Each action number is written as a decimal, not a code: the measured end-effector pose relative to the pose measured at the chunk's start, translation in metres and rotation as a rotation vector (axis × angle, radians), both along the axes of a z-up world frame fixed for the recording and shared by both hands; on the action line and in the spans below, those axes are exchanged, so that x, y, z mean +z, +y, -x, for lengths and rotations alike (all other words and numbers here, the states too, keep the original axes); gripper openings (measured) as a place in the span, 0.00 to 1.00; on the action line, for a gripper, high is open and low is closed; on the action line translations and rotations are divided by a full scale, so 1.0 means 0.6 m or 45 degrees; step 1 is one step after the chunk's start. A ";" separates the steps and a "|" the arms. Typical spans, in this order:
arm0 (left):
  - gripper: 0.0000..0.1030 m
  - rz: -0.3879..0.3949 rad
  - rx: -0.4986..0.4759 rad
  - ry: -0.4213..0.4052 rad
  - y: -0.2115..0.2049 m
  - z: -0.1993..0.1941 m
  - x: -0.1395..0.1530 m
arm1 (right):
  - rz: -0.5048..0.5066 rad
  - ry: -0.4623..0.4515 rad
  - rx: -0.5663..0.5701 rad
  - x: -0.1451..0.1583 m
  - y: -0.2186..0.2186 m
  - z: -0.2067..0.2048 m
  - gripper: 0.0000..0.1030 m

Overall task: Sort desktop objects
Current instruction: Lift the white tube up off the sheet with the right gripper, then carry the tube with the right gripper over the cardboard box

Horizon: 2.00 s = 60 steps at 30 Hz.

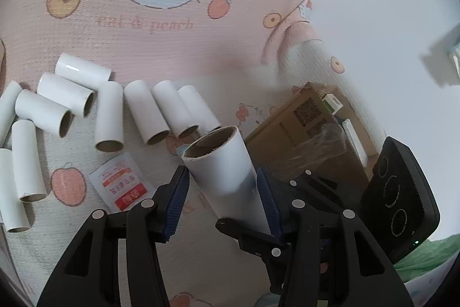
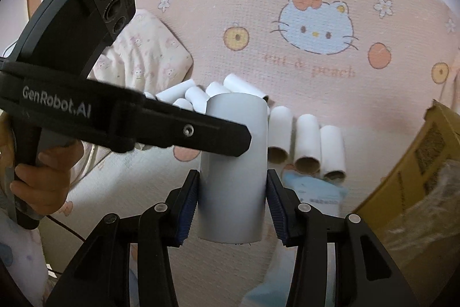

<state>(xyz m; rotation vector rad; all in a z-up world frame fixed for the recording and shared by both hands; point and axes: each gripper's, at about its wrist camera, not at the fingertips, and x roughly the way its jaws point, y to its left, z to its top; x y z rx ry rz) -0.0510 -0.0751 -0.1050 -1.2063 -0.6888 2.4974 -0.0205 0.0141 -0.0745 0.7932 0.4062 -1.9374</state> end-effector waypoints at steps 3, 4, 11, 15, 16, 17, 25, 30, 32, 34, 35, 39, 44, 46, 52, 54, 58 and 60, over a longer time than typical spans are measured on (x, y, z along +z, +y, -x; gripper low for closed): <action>0.51 0.014 -0.013 0.000 0.014 0.009 0.006 | 0.008 0.004 -0.020 0.007 0.013 0.001 0.42; 0.51 0.022 -0.005 0.012 0.019 0.012 0.010 | 0.006 0.013 -0.024 0.007 0.016 0.001 0.42; 0.46 0.025 -0.057 0.057 0.043 0.029 0.044 | -0.038 0.020 -0.102 0.029 0.028 0.012 0.43; 0.46 0.081 -0.132 0.126 0.067 0.042 0.094 | -0.055 -0.002 -0.170 0.069 0.038 0.021 0.43; 0.46 0.094 -0.154 0.137 0.073 0.048 0.107 | -0.061 -0.007 -0.192 0.082 0.039 0.024 0.43; 0.46 0.109 -0.177 0.151 0.080 0.054 0.122 | -0.072 -0.018 -0.216 0.098 0.040 0.030 0.43; 0.46 0.152 -0.314 0.294 0.125 0.108 0.239 | -0.123 0.046 -0.225 0.210 0.065 0.076 0.45; 0.45 0.147 -0.410 0.313 0.171 0.143 0.269 | -0.133 -0.008 -0.232 0.245 0.095 0.114 0.46; 0.44 0.140 -0.434 0.302 0.186 0.158 0.269 | -0.141 -0.025 -0.254 0.249 0.109 0.133 0.46; 0.44 0.153 -0.470 0.290 0.204 0.181 0.265 | -0.138 -0.060 -0.290 0.244 0.125 0.150 0.46; 0.43 0.156 -0.487 0.283 0.211 0.193 0.264 | -0.137 -0.082 -0.296 0.242 0.130 0.159 0.46; 0.43 0.163 -0.545 0.233 0.236 0.238 0.257 | -0.148 -0.141 -0.359 0.233 0.155 0.197 0.46; 0.43 0.208 -0.598 0.149 0.274 0.288 0.243 | -0.132 -0.246 -0.413 0.224 0.181 0.249 0.46; 0.43 0.214 -0.616 0.114 0.283 0.300 0.233 | -0.127 -0.309 -0.425 0.214 0.190 0.267 0.46; 0.42 0.190 -0.658 0.083 0.299 0.319 0.201 | -0.117 -0.374 -0.451 0.179 0.207 0.297 0.45; 0.42 0.183 -0.690 0.059 0.308 0.325 0.188 | -0.116 -0.392 -0.473 0.168 0.213 0.300 0.44; 0.42 0.166 -0.754 0.013 0.328 0.324 0.167 | -0.188 -0.408 -0.512 0.148 0.226 0.292 0.44; 0.42 0.174 -0.790 0.002 0.340 0.320 0.160 | -0.213 -0.433 -0.529 0.140 0.234 0.289 0.44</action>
